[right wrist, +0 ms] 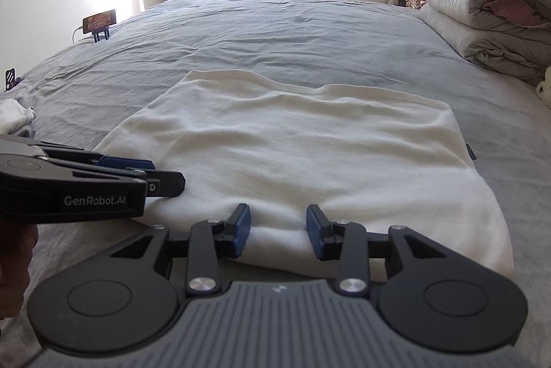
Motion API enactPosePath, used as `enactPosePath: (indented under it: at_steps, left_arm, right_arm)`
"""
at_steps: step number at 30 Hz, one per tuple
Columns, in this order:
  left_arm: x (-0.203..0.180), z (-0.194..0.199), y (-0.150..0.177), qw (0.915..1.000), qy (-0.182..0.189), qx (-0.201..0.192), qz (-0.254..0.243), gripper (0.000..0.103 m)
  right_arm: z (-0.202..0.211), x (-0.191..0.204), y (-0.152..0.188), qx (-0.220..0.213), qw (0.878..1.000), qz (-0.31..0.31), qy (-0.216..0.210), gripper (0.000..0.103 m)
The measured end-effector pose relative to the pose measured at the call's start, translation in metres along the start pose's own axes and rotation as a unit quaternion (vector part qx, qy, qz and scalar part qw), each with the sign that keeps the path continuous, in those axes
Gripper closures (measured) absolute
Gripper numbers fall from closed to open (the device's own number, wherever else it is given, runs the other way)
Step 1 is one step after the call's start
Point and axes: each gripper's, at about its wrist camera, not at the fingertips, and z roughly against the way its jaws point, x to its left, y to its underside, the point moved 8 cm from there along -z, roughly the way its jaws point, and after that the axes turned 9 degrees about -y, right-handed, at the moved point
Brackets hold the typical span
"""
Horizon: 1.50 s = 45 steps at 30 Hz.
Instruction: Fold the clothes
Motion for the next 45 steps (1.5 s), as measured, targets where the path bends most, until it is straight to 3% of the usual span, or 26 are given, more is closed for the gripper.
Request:
enactPosePath:
  at_steps: [4, 8, 15, 20, 24, 26, 29, 32, 38, 45]
  left_arm:
    - [-0.002, 0.0, 0.001, 0.9999, -0.006, -0.004, -0.009, 0.069]
    - [0.002, 0.0, 0.001, 1.0, -0.001, 0.0, -0.001, 0.069]
    - [0.014, 0.004, -0.001, 0.9999, -0.001, 0.007, 0.012, 0.077]
    - [0.029, 0.009, 0.0, 0.9996, -0.022, 0.012, 0.015, 0.078]
    - [0.041, 0.006, 0.001, 0.9989, -0.02, 0.022, 0.037, 0.079]
    - [0.044, 0.007, 0.0, 0.9981, -0.015, 0.028, 0.052, 0.08]
    - [0.048, 0.007, -0.001, 0.997, -0.009, 0.035, 0.068, 0.081]
    - [0.055, 0.006, -0.001, 0.9951, -0.011, 0.043, 0.088, 0.084]
    - [0.087, 0.005, -0.004, 0.9836, -0.021, 0.053, 0.171, 0.084]
    - [0.088, 0.004, -0.004, 0.9818, -0.021, 0.06, 0.179, 0.084]
  right_arm:
    - [-0.001, -0.004, 0.0, 0.007, 1.0, 0.006, 0.002, 0.055]
    - [0.001, -0.018, -0.001, 0.014, 1.0, -0.014, -0.003, 0.054]
    - [0.012, -0.051, -0.001, 0.019, 0.996, -0.086, -0.022, 0.063]
    - [0.023, -0.062, 0.001, 0.026, 0.994, -0.105, -0.022, 0.067]
    - [0.029, -0.074, 0.001, 0.029, 0.992, -0.118, -0.015, 0.068]
    - [0.034, -0.085, 0.002, 0.029, 0.991, -0.127, 0.011, 0.057]
    - [0.04, -0.108, 0.005, 0.032, 0.987, -0.152, 0.043, 0.053]
    - [0.04, -0.127, 0.013, 0.045, 0.979, -0.197, 0.036, 0.054]
    - [0.048, -0.139, 0.017, 0.051, 0.968, -0.246, 0.018, 0.056]
    - [0.058, -0.147, 0.017, 0.044, 0.962, -0.268, 0.019, 0.057]
